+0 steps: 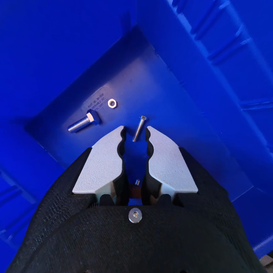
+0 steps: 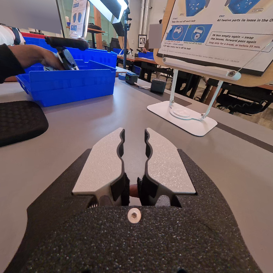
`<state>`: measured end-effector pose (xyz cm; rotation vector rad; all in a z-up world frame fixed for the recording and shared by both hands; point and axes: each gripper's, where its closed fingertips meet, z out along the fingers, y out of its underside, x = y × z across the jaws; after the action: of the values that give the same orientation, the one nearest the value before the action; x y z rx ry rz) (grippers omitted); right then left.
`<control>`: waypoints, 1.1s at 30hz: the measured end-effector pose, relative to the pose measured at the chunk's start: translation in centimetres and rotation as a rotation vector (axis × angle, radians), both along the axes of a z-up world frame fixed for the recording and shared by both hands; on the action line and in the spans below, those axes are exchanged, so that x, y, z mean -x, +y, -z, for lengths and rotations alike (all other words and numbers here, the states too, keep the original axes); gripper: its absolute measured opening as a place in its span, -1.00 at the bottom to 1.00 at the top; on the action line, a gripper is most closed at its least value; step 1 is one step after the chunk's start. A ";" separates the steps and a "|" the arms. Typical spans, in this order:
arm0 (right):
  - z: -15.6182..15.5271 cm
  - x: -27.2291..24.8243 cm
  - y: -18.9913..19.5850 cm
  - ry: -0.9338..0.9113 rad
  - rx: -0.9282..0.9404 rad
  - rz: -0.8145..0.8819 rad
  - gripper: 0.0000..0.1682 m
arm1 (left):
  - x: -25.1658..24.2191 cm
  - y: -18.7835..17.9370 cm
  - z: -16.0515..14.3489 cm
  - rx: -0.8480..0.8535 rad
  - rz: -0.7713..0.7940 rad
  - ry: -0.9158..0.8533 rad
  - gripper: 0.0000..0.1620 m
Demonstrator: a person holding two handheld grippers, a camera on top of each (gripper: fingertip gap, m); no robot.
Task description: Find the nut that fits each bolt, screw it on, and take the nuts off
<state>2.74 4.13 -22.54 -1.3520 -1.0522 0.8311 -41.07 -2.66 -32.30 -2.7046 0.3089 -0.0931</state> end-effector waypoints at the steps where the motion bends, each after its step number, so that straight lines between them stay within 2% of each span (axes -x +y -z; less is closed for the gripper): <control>1: 0.0 0.0 0.0 0.002 0.003 0.001 -0.69 | -0.1 0.1 0.0 -0.003 -0.007 -0.012 -0.74; 4: -0.1 -0.1 0.1 0.009 0.005 0.004 -0.69 | -0.2 -0.4 0.0 0.016 0.004 -0.031 -0.90; 7: -0.2 -0.1 0.1 0.014 0.001 0.005 -0.69 | 0.0 -0.7 -0.1 0.011 0.010 -0.007 -0.92; 9: -0.2 -0.2 0.1 0.016 0.002 0.003 -0.69 | -0.1 -0.6 -1.2 -0.057 0.000 0.007 -0.92; 11: -0.2 -0.2 0.1 0.020 0.002 0.002 -0.69 | -0.7 -0.5 -3.9 -0.165 -0.016 0.005 -0.92; 13: -0.2 -0.2 0.1 0.021 0.001 0.003 -0.69 | -2.4 -0.6 -7.8 -0.292 -0.009 0.001 -0.92; 16: -0.2 -0.2 0.1 0.018 -0.004 0.005 -0.69 | -8.6 -1.9 -14.0 -0.463 0.107 -0.006 -0.93; 18: -0.2 -0.2 0.0 0.015 -0.012 0.006 -0.69 | -14.3 -3.2 -15.6 -0.489 0.245 0.021 -0.93; 21: -0.2 -0.1 -0.1 0.009 -0.022 0.003 -0.69 | -22.2 -4.5 -13.5 -0.416 0.434 0.065 -0.93; 24: -0.2 0.0 -0.3 0.004 -0.038 0.001 -0.69 | -27.4 -4.5 -7.6 -0.268 0.524 0.101 -0.92; 26: -0.2 -0.1 -0.4 0.005 -0.047 -0.001 -0.69 | -29.4 -4.2 -3.9 -0.183 0.545 0.103 -0.93; 28: -0.3 -0.1 -0.4 0.011 -0.047 -0.001 -0.69 | -30.7 -4.1 -1.8 -0.132 0.557 0.075 -0.93; 33: -0.3 -0.1 -0.3 0.009 -0.047 0.002 -0.69 | -30.8 -4.0 0.0 -0.054 0.562 0.080 -0.93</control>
<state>2.84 3.79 -22.27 -1.3083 -1.0575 0.8059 -10.26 -6.68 -32.28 -2.4931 1.0691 -0.1347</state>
